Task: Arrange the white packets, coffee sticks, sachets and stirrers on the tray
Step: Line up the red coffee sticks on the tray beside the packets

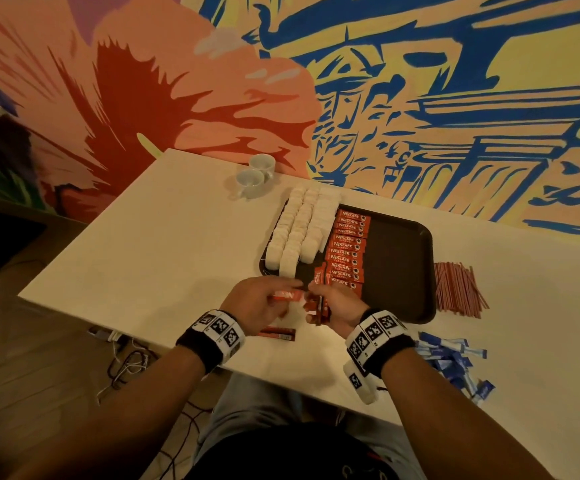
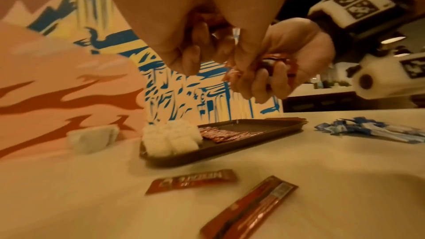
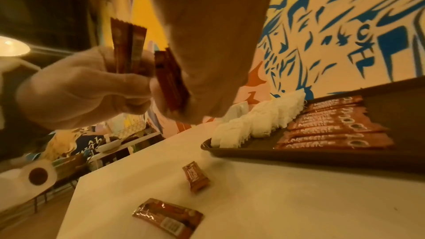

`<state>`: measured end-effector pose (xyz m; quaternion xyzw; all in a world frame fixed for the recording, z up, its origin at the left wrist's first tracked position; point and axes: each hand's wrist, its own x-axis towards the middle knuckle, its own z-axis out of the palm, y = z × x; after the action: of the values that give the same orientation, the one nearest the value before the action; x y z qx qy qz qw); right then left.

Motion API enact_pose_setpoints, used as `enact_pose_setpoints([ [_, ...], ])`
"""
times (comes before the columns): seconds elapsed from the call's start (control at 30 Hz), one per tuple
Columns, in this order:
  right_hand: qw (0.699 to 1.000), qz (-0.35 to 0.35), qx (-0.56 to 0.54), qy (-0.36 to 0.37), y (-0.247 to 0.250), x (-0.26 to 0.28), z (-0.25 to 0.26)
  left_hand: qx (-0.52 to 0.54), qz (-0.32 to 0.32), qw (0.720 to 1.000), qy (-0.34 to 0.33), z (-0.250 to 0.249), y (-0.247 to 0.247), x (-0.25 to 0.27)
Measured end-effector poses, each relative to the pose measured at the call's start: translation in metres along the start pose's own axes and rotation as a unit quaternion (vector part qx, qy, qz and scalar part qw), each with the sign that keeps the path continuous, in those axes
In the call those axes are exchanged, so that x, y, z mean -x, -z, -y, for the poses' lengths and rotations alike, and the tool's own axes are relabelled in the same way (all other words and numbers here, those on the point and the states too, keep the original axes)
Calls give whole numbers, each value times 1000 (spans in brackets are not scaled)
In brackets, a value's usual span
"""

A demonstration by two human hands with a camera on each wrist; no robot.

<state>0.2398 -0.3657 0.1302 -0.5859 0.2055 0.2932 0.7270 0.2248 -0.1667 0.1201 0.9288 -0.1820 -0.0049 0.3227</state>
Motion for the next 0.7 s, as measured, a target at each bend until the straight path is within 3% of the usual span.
enact_pose_setpoints([
  [0.07, 998, -29, 57, 5, 1, -4, -4, 17, -36, 996, 82, 19, 2, -2],
  [0.13, 984, -29, 176, 11, 1, -5, -11, -14, -20, 989, 146, 39, 2, -4],
  [0.23, 915, 1, 402, 32, -4, -6, -20, -77, 69, 975, 199, 55, -4, -7],
  [0.33, 834, -5, 548, 61, -16, -12, -30, -135, 128, 964, 191, 61, -11, -10],
  [0.5, 746, 14, 656, 108, -40, -23, -46, -178, 159, 954, 181, 64, -13, -18],
  [0.7, 705, 25, 703, 92, -45, -37, -56, -150, 171, 944, 239, 69, -17, -18],
])
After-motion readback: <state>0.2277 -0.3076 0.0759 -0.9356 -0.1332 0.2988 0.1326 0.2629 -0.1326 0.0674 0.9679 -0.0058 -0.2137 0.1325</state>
